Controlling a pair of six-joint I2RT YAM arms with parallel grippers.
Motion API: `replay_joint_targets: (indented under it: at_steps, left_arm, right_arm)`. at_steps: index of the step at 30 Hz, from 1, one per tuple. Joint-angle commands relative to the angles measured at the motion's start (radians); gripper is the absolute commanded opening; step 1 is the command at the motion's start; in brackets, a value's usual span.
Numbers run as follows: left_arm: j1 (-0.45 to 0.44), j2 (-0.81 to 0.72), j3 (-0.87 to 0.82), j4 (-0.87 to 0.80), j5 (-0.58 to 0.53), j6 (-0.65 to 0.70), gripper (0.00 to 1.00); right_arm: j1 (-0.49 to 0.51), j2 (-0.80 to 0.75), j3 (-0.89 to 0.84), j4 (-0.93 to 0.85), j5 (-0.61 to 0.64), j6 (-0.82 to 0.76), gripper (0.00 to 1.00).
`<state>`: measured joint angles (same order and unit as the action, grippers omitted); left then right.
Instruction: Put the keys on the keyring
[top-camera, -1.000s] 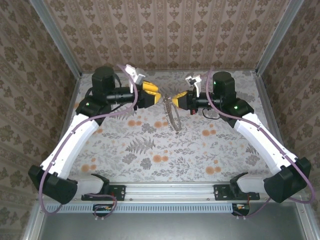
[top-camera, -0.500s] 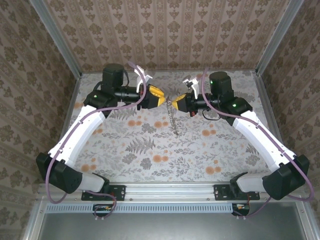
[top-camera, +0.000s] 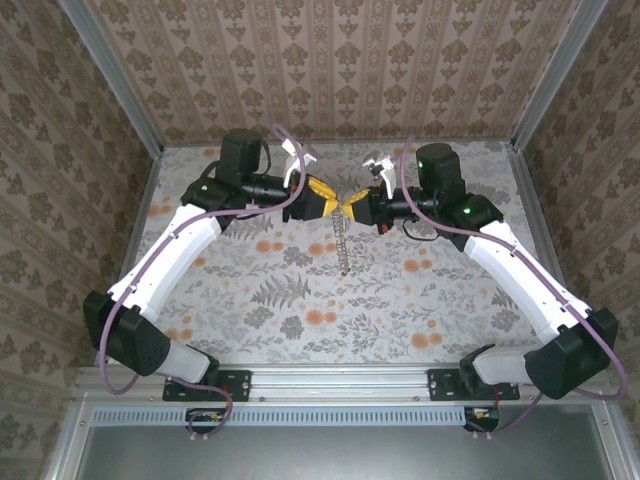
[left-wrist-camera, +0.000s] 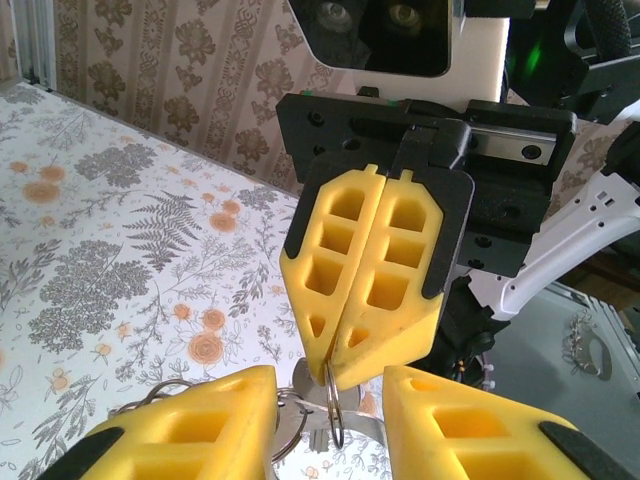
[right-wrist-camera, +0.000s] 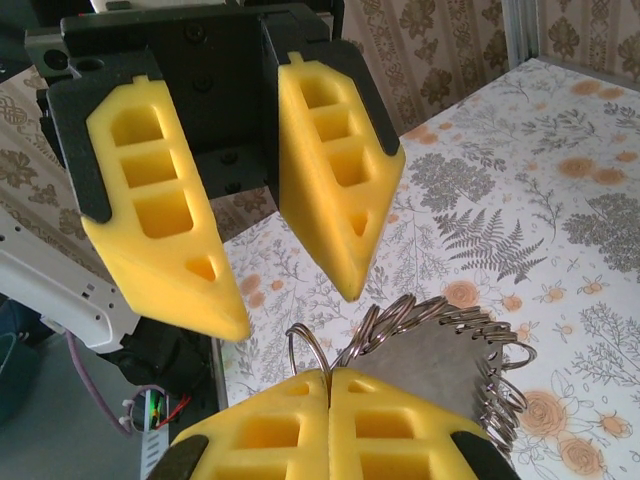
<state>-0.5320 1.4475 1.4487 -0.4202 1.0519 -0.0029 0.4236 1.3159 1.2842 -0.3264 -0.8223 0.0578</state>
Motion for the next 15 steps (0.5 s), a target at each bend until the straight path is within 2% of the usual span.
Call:
replay_joint_targets:
  at_steps: [1,15]
  left_arm:
    - [-0.009,0.011,0.035,-0.005,0.034,0.029,0.33]
    - [-0.02,0.023,0.031,-0.019,0.042,0.038,0.3]
  right_arm:
    - [0.006,0.002,0.037,0.001,0.001,-0.012,0.0]
    - [0.006,0.005,0.03,0.002,0.008,-0.015,0.0]
